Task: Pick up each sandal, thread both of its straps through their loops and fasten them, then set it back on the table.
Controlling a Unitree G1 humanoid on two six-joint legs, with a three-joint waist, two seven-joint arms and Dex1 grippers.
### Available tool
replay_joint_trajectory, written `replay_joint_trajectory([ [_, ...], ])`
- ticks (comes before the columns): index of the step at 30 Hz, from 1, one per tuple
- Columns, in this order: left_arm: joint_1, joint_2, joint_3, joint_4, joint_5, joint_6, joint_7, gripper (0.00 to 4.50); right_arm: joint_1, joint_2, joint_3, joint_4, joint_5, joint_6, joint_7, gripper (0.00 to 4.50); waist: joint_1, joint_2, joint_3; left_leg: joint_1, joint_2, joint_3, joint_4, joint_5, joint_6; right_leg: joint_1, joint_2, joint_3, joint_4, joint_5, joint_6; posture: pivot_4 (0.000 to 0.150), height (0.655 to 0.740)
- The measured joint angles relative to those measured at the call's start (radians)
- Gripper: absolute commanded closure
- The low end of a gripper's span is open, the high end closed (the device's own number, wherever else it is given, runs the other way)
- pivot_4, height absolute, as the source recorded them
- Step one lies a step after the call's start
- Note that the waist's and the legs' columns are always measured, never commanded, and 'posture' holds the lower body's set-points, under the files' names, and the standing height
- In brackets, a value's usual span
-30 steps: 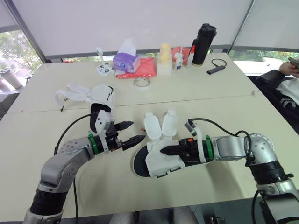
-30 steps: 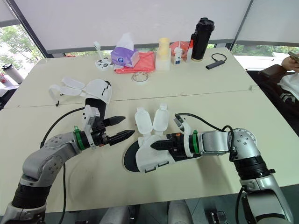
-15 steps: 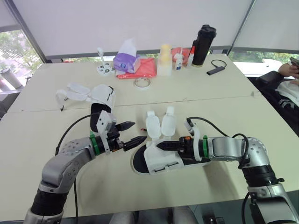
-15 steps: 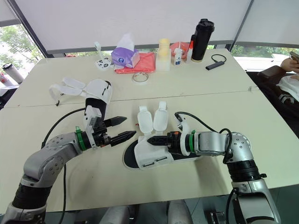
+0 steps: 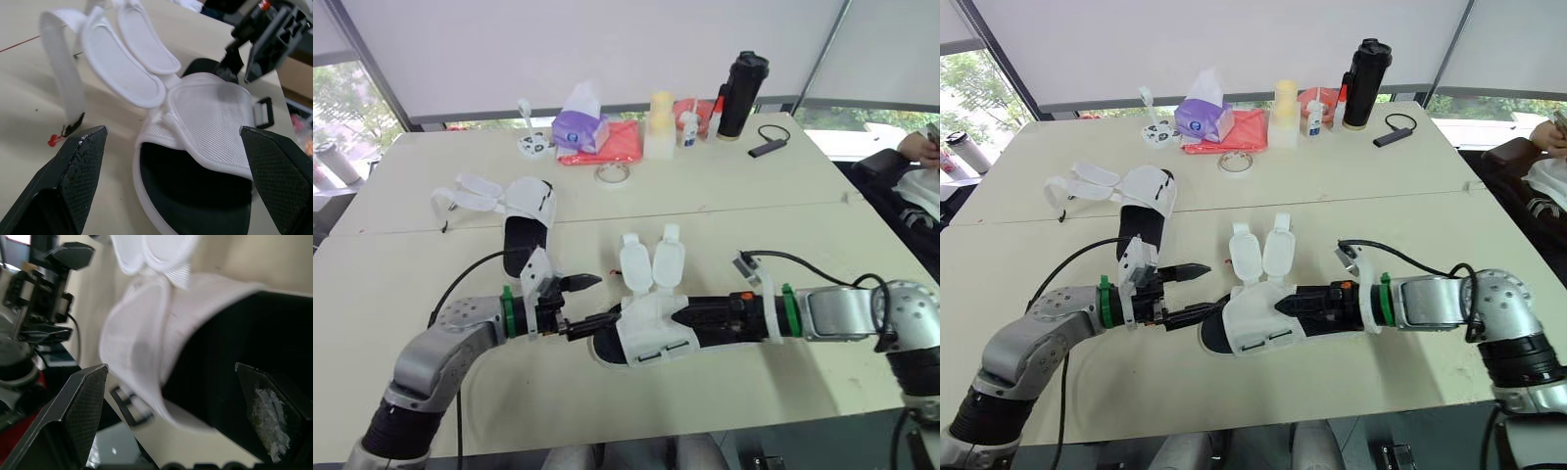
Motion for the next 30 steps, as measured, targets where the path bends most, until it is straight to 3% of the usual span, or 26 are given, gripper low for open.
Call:
replay_joint_trajectory([
  [4,0.009,0.001,-0.010,0.001,0.009,-0.038,-0.042,0.00,-0.011,-0.122,-0.001,-0.089,-0.017,0.029,0.089,0.04,-0.001,0.000,0.000,-0.001,0.000,0.001,0.000,-0.001,0.001,-0.001,-0.001,0.000,-0.001,0.000,0.000,0.150,0.7400],
  [8,0.028,0.016,-0.009,0.017,0.038,-0.107,-0.088,0.00,-0.007,-0.216,-0.037,-0.202,-0.157,0.078,0.253,0.04,0.001,0.000,0.000,-0.002,0.001,0.001,0.000,-0.001,0.001,-0.002,-0.001,0.000,-0.001,0.000,0.000,0.150,0.7400],
  [11,0.027,0.020,-0.003,0.045,0.050,-0.161,-0.123,0.90,0.002,-0.250,-0.073,-0.275,-0.302,0.072,0.429,0.00,0.003,0.000,0.000,-0.002,0.001,0.003,0.000,-0.001,0.001,-0.002,-0.001,0.000,-0.001,0.000,0.000,0.150,0.7400],
  [16,0.027,0.025,-0.002,0.070,0.068,-0.215,-0.161,3.53,-0.003,-0.255,-0.092,-0.284,-0.498,0.016,0.601,0.00,0.001,0.000,0.000,-0.002,0.001,0.005,0.000,-0.002,0.001,-0.002,-0.002,0.000,-0.004,0.000,0.000,0.150,0.7400],
  [18,0.030,0.031,-0.006,0.071,0.089,-0.256,-0.185,4.39,-0.039,-0.234,-0.091,-0.256,-0.551,-0.004,0.621,0.00,-0.001,0.000,0.000,-0.003,0.001,0.005,0.000,-0.002,0.002,-0.003,-0.003,0.000,-0.004,0.000,0.000,0.150,0.7400],
  [22,0.084,0.062,-0.044,0.073,0.148,-0.356,-0.256,4.39,-0.127,-0.150,-0.093,-0.198,-0.624,-0.028,0.618,0.00,0.000,0.001,0.000,-0.003,0.002,0.007,-0.001,-0.003,0.003,-0.004,-0.003,0.000,-0.004,0.001,0.000,0.150,0.7400],
  [30,0.086,0.051,-0.080,0.108,0.196,-0.380,-0.254,4.39,-0.190,-0.075,-0.093,-0.185,-0.688,-0.010,0.618,0.00,0.021,0.000,0.001,-0.004,0.003,0.007,0.000,-0.003,0.003,-0.004,-0.002,-0.001,-0.004,0.001,0.001,0.150,0.7400],
])
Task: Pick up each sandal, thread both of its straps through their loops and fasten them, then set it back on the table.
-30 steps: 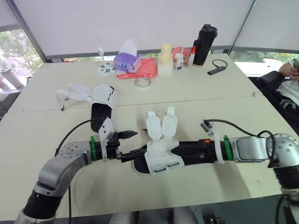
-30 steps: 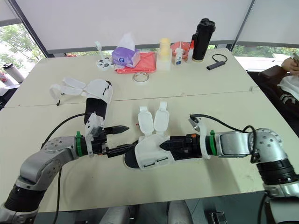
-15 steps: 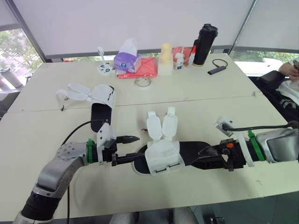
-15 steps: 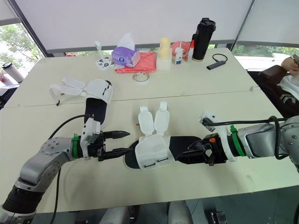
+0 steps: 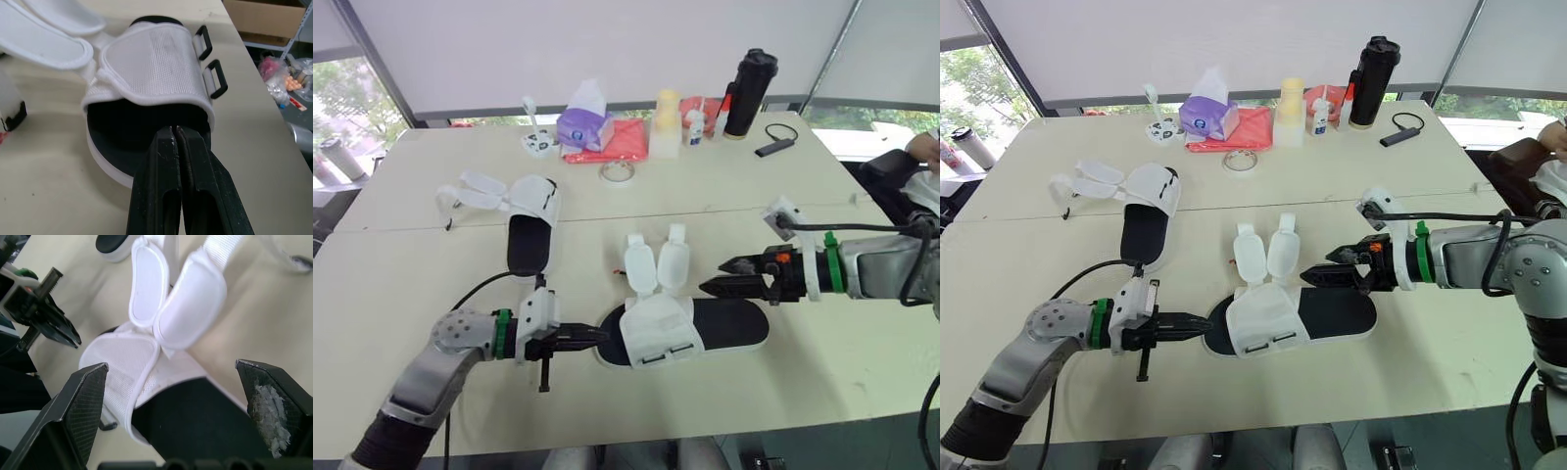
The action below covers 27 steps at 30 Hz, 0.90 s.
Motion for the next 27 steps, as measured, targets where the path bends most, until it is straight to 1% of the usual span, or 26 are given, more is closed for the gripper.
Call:
replay_joint_trajectory([
  [6,-0.010,-0.067,-0.040,0.055,0.025,-0.019,0.024,4.39,-0.013,0.043,0.000,0.001,-0.049,0.013,0.002,0.00,0.001,0.000,0.000,0.000,0.000,0.000,0.000,0.000,0.000,0.000,0.000,0.000,0.000,0.001,0.002,0.150,0.7400],
  [12,-0.032,-0.119,-0.054,0.102,0.044,-0.032,0.041,4.39,-0.013,0.057,0.000,0.001,-0.092,0.024,0.017,0.00,0.000,0.000,0.000,0.000,0.000,0.000,0.001,0.000,0.000,0.000,0.001,0.000,0.001,0.002,0.003,0.150,0.7400],
  [17,-0.066,-0.188,-0.110,0.165,0.074,-0.061,0.042,4.39,-0.014,0.067,-0.002,0.001,-0.119,0.034,0.026,0.00,0.001,0.000,0.000,0.000,0.000,0.000,0.003,0.000,0.000,0.001,0.001,0.000,0.001,0.003,0.005,0.150,0.7400],
  [23,-0.091,-0.199,-0.128,0.192,0.095,-0.088,0.033,4.39,-0.014,0.086,-0.011,0.001,-0.139,0.039,0.029,0.00,0.001,0.000,0.000,0.000,0.000,0.000,0.003,0.000,0.000,0.001,0.001,0.000,0.003,0.003,0.006,0.150,0.7400],
  [27,-0.093,-0.197,-0.136,0.201,0.128,-0.117,0.034,4.39,-0.011,0.100,-0.012,-0.001,-0.189,0.007,0.030,0.00,0.001,0.000,0.000,0.001,-0.001,0.000,0.004,0.000,0.000,0.001,0.001,0.000,0.003,0.004,0.006,0.150,0.7400],
])
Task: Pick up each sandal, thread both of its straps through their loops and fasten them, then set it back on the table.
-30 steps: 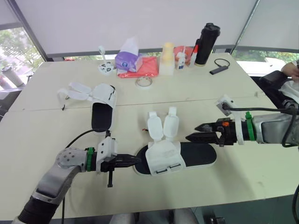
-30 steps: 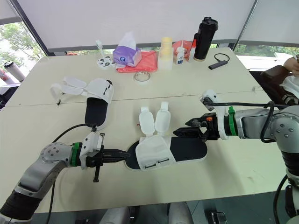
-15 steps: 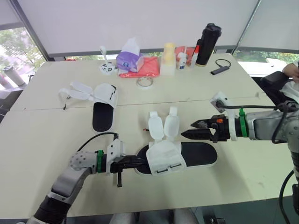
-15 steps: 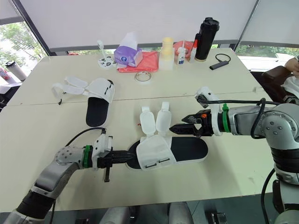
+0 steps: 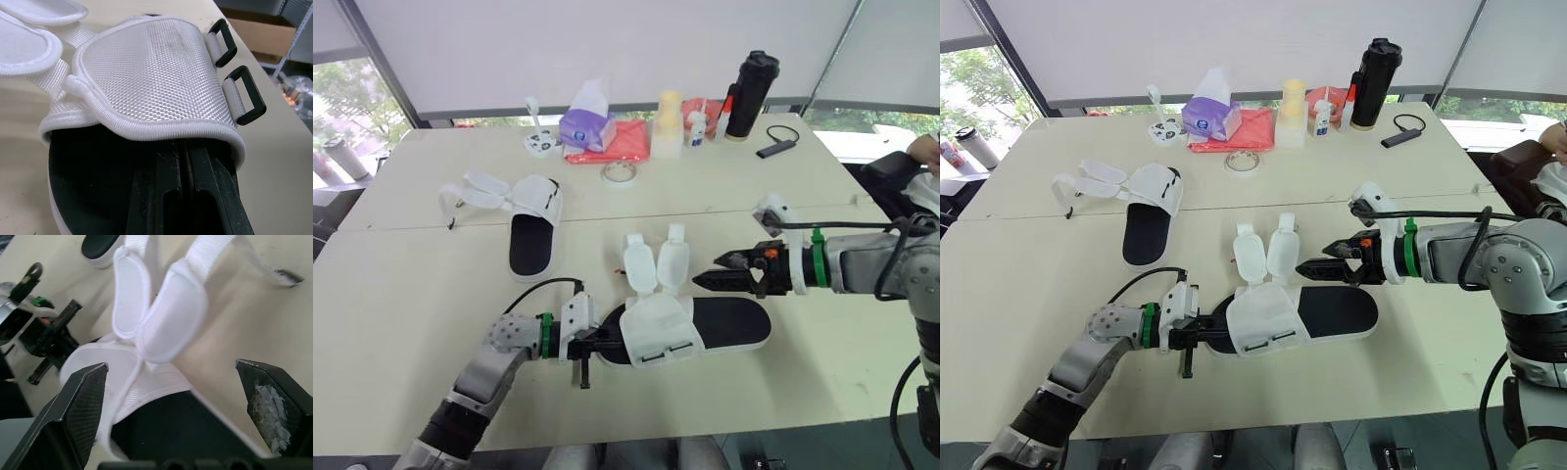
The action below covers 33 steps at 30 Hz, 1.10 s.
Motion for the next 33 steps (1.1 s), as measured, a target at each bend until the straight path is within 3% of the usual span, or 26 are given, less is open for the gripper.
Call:
replay_joint_trajectory([
  [9,0.002,0.001,-0.007,0.009,0.015,-0.016,0.011,4.39,-0.031,0.131,-0.008,0.155,-0.109,-0.075,0.025,0.00,-0.002,0.001,-0.001,0.005,0.000,0.000,0.000,0.000,0.000,0.003,0.000,0.001,0.001,0.000,0.000,0.150,0.7400],
  [16,-0.003,-0.002,-0.008,0.014,0.017,-0.016,0.018,4.39,-0.213,0.307,-0.140,0.527,-0.074,0.012,0.031,0.00,-0.001,0.001,-0.001,0.005,0.000,0.000,0.000,0.000,0.000,0.004,0.001,0.001,0.002,0.001,0.001,0.150,0.7400],
  [22,-0.004,-0.001,-0.008,0.013,0.020,-0.017,0.022,4.39,-0.345,0.384,-0.281,0.816,-0.061,0.113,0.000,0.00,-0.003,0.002,-0.002,0.006,-0.001,0.000,0.000,0.000,0.000,0.004,0.001,0.001,0.002,0.001,0.001,0.150,0.7400],
  [33,-0.003,-0.010,-0.010,0.013,0.023,-0.017,0.042,4.39,-0.354,0.433,-0.317,0.850,-0.112,0.232,-0.039,0.00,-0.005,0.003,-0.002,0.006,-0.001,0.000,0.001,0.001,0.000,0.004,0.001,0.001,0.004,0.002,0.002,0.150,0.7400],
])
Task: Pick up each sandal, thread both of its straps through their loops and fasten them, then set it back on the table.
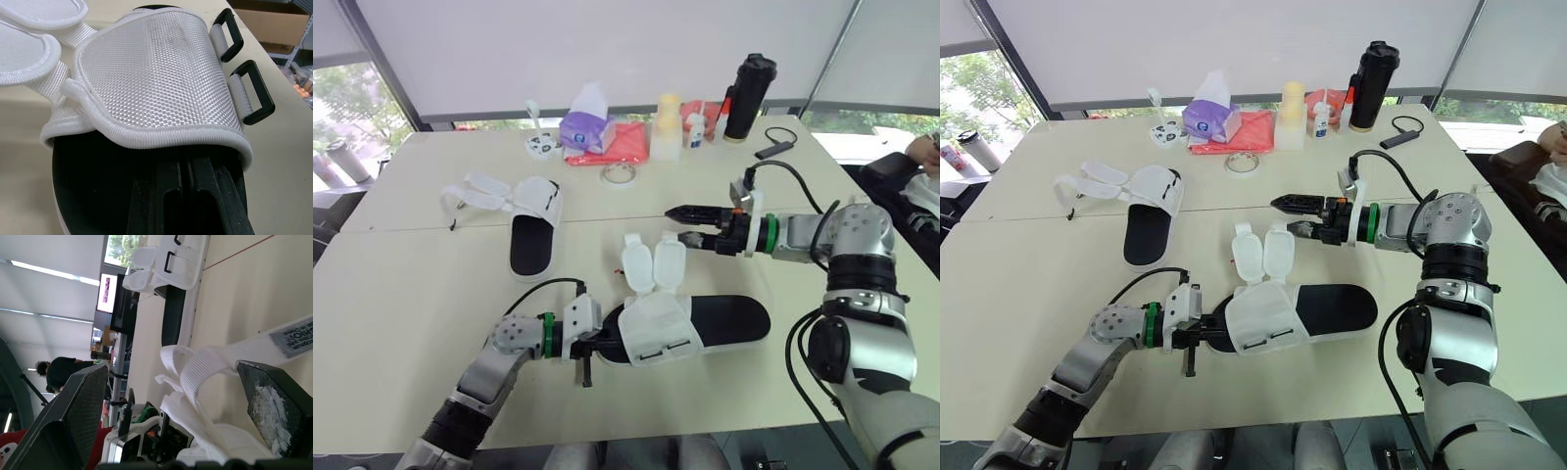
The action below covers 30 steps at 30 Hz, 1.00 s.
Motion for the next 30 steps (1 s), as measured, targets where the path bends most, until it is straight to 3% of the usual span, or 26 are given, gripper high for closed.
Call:
replay_joint_trajectory([
  [9,0.003,-0.004,-0.002,-0.003,0.000,0.000,0.012,4.39,0.007,-0.028,-0.035,0.000,-0.050,0.016,0.001,0.00,-0.003,0.000,0.000,0.000,0.000,0.000,0.000,0.000,0.000,0.000,0.000,0.000,0.000,0.000,0.000,0.150,0.7400],
  [17,0.002,-0.004,-0.005,-0.003,0.003,-0.009,0.021,4.39,0.008,0.059,-0.038,0.000,-0.070,0.018,-0.016,0.00,-0.021,0.000,0.000,0.000,0.000,0.000,0.000,0.000,0.000,0.000,0.000,0.000,0.001,0.000,0.001,0.150,0.7400],
  [30,0.014,0.002,-0.006,-0.021,0.003,-0.007,0.042,4.39,-0.071,0.117,-0.100,0.187,-0.154,-0.095,-0.038,0.00,-0.023,0.001,0.000,0.001,0.000,0.000,0.000,0.000,0.000,0.000,0.001,0.000,0.001,0.001,0.001,0.150,0.7400],
])
